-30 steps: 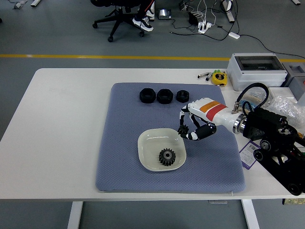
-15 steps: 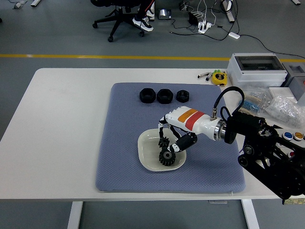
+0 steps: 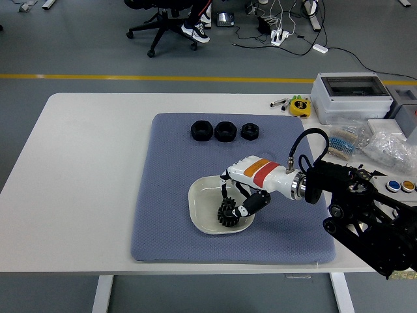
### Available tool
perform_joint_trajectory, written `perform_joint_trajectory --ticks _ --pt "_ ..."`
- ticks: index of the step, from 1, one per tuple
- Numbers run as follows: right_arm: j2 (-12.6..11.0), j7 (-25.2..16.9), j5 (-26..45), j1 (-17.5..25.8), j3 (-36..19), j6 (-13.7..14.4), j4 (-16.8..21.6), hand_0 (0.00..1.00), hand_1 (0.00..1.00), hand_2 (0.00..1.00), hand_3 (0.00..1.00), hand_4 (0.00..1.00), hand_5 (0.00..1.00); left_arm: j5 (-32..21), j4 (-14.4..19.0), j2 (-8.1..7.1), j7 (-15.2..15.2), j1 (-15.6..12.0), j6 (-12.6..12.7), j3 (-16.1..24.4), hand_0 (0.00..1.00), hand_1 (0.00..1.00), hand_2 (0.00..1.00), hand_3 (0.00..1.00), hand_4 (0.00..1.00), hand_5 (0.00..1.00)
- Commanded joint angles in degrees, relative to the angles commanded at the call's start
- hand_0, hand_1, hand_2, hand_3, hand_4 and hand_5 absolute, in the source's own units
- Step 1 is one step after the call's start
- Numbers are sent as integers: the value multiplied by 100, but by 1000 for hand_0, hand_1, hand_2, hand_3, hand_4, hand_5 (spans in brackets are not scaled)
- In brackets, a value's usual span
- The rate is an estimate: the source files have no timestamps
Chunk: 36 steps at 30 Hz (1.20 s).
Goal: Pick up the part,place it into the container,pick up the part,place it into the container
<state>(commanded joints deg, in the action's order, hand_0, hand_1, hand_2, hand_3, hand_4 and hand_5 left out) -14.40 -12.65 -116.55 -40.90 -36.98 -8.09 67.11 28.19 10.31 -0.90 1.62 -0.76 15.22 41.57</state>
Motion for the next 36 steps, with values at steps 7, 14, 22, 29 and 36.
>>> perform_joint_trajectory --ticks 7,14,22,29,36 --pt "4 7 -10 9 -7 -23 -26 79 75 225 409 801 295 -34 0 2 -12 26 -7 -37 747 748 824 632 733 630" --pt "-9 -28 40 7 -6 -65 31 83 84 239 416 810 335 -21 0 -3 -20 50 -9 -29 747 746 823 632 734 628" --pt "3 -116 -37 10 10 -134 -4 94 90 241 416 971 462 -29 0 1 -17 46 -9 -35 747 745 823 633 733 626" --pt "17 -160 -174 8 4 -97 -61 100 97 246 441 998 486 -20 0 -2 -14 40 -9 -38 747 744 822 632 736 627" --pt "28 -135 -192 2 -12 -47 -76 108 104 250 453 998 470 -15 0 -2 -12 47 -8 -35 747 744 820 633 735 622"
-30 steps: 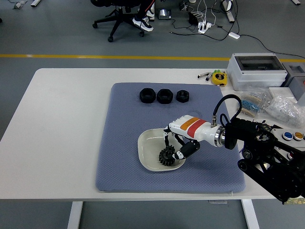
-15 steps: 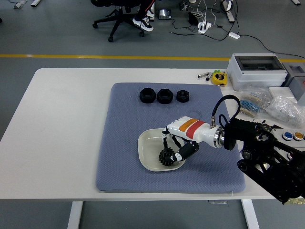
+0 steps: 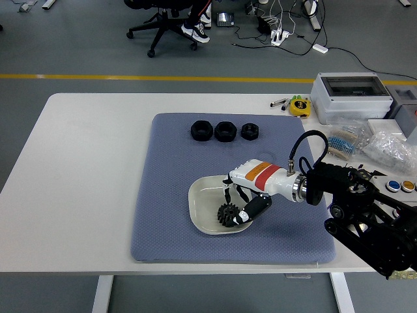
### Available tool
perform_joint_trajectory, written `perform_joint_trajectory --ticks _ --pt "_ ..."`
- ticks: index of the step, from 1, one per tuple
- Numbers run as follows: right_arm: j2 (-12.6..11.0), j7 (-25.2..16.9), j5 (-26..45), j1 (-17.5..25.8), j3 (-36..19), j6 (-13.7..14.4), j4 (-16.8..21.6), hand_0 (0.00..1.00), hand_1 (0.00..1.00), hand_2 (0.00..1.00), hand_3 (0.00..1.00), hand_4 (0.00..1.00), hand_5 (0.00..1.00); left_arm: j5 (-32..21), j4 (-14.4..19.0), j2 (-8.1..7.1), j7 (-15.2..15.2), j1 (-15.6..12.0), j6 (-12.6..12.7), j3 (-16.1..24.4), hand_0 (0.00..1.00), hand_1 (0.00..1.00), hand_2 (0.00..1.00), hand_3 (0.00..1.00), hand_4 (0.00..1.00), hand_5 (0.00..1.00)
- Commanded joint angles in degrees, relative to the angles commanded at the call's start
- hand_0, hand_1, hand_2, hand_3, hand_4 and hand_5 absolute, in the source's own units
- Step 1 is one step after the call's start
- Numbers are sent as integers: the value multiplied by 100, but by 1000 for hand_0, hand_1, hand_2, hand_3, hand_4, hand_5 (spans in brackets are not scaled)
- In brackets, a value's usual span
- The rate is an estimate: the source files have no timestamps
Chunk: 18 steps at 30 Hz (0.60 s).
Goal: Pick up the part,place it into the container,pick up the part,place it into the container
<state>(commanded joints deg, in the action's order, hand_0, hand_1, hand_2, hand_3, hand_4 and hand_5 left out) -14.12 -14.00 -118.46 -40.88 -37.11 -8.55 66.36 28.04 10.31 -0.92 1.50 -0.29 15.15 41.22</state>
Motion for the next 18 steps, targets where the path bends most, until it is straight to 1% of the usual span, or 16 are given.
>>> perform_joint_trajectory --ticks 8,16,18 --pt "16 17 28 7 6 31 -52 111 105 252 451 998 470 -12 0 1 0 -3 0 -9 747 743 819 632 734 621" --pt "77 32 48 19 25 136 -189 118 106 251 449 998 468 -13 0 1 5 -6 -1 -22 747 742 819 632 736 623" --pt "90 44 50 21 36 199 -228 121 106 251 444 998 469 -17 0 3 6 -4 -1 -27 747 743 820 631 735 620"
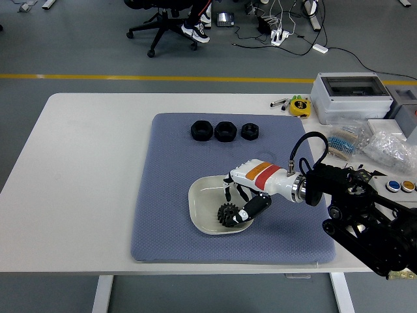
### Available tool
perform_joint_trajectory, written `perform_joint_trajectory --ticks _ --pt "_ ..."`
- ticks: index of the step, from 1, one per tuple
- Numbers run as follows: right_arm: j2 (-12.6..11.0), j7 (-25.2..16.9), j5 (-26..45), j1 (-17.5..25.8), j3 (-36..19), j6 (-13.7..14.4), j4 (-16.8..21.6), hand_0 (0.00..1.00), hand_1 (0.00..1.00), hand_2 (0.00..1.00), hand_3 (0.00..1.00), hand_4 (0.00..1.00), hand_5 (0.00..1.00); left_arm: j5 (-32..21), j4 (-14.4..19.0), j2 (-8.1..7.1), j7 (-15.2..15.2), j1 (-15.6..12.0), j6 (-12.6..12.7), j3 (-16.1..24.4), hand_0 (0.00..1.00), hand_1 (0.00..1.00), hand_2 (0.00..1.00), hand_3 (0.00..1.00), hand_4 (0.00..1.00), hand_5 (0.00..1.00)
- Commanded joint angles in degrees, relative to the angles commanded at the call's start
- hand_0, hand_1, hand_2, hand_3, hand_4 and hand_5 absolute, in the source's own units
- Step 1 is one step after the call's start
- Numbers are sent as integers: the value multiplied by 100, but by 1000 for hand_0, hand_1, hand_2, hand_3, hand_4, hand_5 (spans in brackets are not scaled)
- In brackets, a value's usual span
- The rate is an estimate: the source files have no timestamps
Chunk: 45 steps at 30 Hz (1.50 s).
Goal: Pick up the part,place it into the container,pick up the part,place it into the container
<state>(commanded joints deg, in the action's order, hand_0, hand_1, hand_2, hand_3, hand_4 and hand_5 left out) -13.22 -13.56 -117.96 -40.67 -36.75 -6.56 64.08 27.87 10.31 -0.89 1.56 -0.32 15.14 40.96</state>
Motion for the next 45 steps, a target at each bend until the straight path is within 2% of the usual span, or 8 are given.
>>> perform_joint_trajectory --ticks 9,17,32,35,36,41,42,45 --pt "37 22 13 -10 2 211 -98 122 105 251 436 998 469 18 0 -1 9 2 0 0 747 743 819 632 736 621" --pt "59 23 18 -8 2 227 -105 122 105 250 434 998 470 84 0 -3 28 -22 4 46 746 742 819 632 736 621" --pt "-108 29 142 69 -376 161 530 120 107 251 434 981 450 196 0 -6 49 -58 14 150 746 742 819 631 735 622" --pt "-127 108 318 121 -620 269 627 120 107 251 434 981 450 202 0 -7 50 -63 16 152 746 742 819 631 735 622" --pt "-135 129 430 143 -699 332 642 125 132 264 432 927 444 200 0 -7 50 -60 16 147 746 742 819 631 734 622" --pt "-233 111 1484 294 -1081 837 522 125 132 264 432 927 444 138 0 -13 37 -31 10 85 746 742 819 631 734 622" --pt "-262 97 1745 325 -1143 913 486 248 419 512 523 994 498 127 0 -14 34 -23 9 73 746 742 819 631 734 623" --pt "-330 73 2415 450 -1302 1070 442 248 419 512 523 994 498 109 0 -15 28 -11 5 60 746 742 819 631 734 623"
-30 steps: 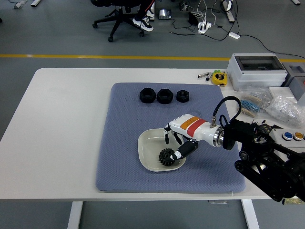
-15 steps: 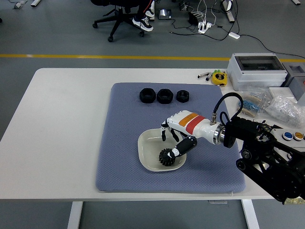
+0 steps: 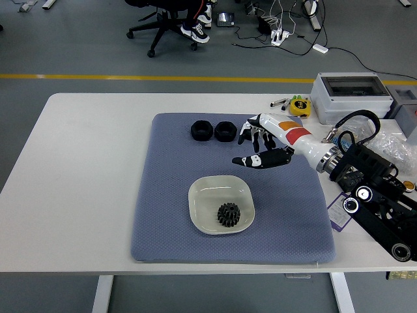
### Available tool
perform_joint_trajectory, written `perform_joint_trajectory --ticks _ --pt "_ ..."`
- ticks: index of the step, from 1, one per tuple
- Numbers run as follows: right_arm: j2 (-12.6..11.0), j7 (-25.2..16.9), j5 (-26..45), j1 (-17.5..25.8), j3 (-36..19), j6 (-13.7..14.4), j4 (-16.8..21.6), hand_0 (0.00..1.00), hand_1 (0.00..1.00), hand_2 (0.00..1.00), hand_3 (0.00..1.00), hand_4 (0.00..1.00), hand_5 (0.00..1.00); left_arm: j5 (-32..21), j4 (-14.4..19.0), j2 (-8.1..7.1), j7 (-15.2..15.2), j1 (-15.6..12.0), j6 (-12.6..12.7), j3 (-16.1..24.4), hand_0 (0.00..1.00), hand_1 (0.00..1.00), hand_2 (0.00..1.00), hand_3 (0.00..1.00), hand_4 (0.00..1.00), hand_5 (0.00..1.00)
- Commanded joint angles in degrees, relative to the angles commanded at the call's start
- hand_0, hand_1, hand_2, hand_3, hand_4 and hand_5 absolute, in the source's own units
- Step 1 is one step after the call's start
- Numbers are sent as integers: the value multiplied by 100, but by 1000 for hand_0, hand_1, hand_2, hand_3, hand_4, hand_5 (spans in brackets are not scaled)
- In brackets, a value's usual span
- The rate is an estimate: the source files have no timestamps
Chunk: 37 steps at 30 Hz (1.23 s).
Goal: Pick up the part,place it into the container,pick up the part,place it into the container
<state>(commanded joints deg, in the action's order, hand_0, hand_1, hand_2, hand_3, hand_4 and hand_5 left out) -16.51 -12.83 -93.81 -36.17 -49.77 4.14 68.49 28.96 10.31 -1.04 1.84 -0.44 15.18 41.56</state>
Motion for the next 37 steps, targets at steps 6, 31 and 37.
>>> perform_joint_trajectory --ticks 6,31,37 --pt "-226 100 1490 292 -361 -44 -139 597 695 763 789 998 678 -47 0 -1 -14 29 0 -46 746 743 819 631 733 624" --pt "312 -83 4167 1547 -2409 -472 75 862 853 891 927 998 884 422 0 23 102 175 100 32 738 722 799 624 731 628" --pt "477 -52 3889 1786 -2760 -403 163 863 850 884 919 998 896 481 0 18 139 191 115 4 733 722 797 621 730 630"
